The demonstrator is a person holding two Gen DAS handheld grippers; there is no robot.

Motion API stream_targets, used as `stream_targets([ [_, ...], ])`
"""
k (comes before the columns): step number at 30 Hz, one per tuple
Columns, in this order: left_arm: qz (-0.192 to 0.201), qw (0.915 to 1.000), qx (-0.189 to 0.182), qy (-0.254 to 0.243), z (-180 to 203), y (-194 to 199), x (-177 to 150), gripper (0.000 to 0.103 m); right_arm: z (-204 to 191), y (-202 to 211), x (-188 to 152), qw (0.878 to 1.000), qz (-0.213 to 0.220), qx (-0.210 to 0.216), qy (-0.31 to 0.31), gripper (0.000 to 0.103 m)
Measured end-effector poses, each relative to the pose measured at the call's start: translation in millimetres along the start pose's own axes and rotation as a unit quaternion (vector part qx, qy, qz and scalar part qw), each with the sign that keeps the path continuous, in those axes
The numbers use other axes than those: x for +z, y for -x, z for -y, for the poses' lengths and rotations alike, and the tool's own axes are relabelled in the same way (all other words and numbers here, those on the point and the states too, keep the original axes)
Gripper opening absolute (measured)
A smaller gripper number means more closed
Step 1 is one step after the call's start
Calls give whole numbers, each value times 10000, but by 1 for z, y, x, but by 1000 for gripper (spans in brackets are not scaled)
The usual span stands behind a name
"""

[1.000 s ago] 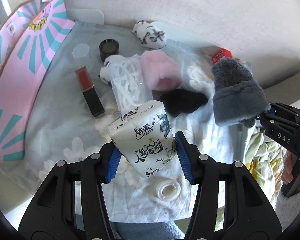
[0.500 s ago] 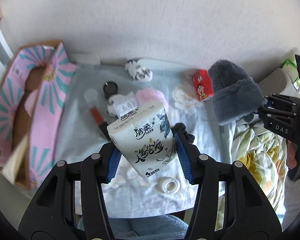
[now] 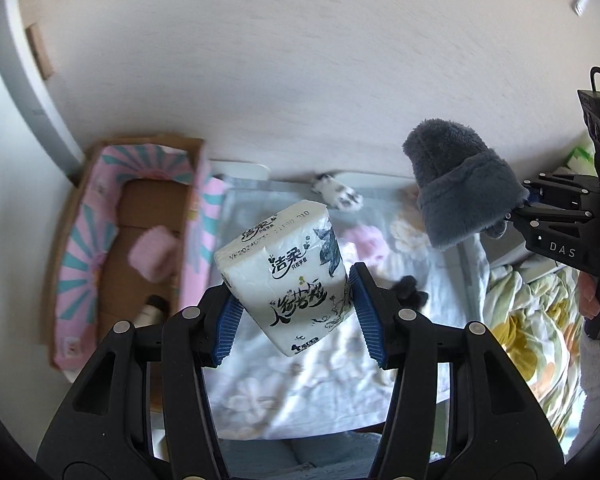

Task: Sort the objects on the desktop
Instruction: 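Carry the tissue pack and grey glove into the cardboard box and release both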

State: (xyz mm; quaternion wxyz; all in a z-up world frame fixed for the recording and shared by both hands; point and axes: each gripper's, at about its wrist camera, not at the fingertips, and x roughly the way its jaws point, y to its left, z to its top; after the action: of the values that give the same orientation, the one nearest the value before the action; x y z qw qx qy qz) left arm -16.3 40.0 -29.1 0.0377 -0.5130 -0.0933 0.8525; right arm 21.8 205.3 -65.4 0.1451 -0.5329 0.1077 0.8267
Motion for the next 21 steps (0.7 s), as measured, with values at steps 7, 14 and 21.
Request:
stream_targets([
  [7,-88,9998,147,137,-46,14,6,49,-44,-7,42,9992,7,152,360,20],
  [14,-335,9985,402,182,-93,17,5,49,-90,-24,85,9966,-74,406,715,20],
  [21,-594,9964,560,208,-131,6,-1,49,-140,-52,124,9917,-250,646,1083,20],
])
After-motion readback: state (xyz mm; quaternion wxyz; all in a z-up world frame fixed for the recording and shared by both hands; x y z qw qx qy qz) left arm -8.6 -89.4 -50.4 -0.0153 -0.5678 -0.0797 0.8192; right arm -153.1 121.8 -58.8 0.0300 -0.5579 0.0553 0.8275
